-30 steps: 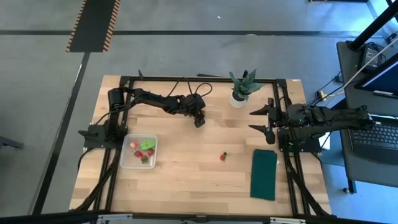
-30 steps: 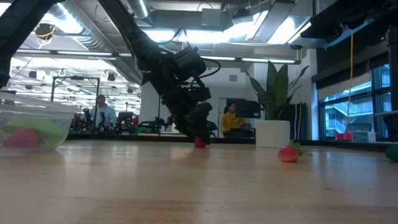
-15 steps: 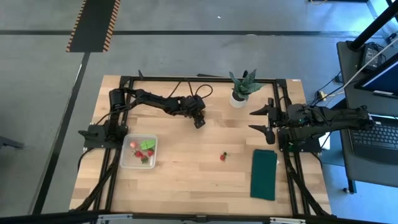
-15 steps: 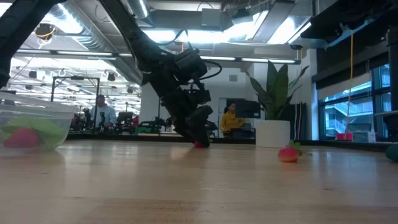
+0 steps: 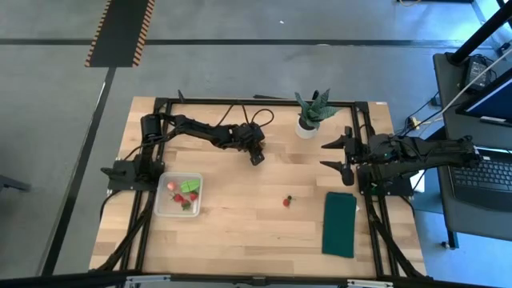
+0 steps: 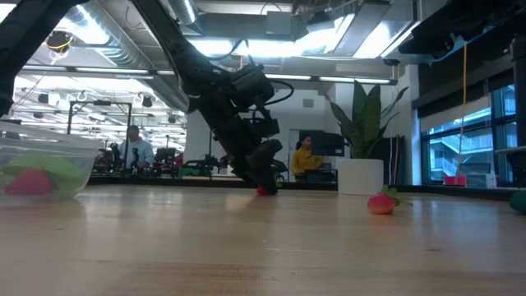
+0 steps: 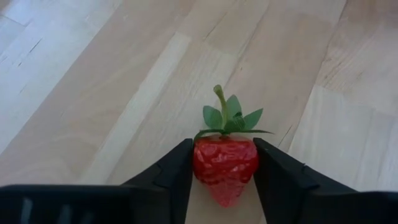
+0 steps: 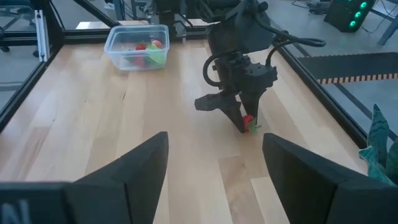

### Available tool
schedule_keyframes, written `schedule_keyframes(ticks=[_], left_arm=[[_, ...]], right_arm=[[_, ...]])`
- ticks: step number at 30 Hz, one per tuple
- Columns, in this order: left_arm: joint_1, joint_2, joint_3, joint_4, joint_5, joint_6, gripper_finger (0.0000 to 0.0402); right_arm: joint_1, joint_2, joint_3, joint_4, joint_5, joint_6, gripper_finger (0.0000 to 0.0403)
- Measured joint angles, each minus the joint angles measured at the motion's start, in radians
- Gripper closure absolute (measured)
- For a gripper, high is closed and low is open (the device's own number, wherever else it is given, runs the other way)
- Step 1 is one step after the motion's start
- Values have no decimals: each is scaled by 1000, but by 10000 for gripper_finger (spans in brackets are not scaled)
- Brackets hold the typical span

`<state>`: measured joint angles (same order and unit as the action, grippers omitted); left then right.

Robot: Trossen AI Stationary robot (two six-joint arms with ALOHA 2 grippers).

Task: Pick and placing Produce into tupperware
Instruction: Put the red strawberry into the transparent bin

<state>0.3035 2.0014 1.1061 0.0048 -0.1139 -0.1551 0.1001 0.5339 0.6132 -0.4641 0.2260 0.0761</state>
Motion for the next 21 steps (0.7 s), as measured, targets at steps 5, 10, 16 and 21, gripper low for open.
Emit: schedule_keyframes(ticks=[5, 10, 16, 21], left_arm=[[0, 0, 0, 0, 0, 0, 261], [-6, -26, -4, -20, 21, -3, 253], [-24, -158, -3, -74, 69, -1, 266], [-54, -347, -3, -183, 137, -18, 257]], right_arm=[[0, 0, 0, -3, 0, 0, 139], [0, 0, 0, -2, 0, -1, 139], [0, 0, 0, -2, 0, -2, 139], [0, 0, 0, -2, 0, -2, 139]])
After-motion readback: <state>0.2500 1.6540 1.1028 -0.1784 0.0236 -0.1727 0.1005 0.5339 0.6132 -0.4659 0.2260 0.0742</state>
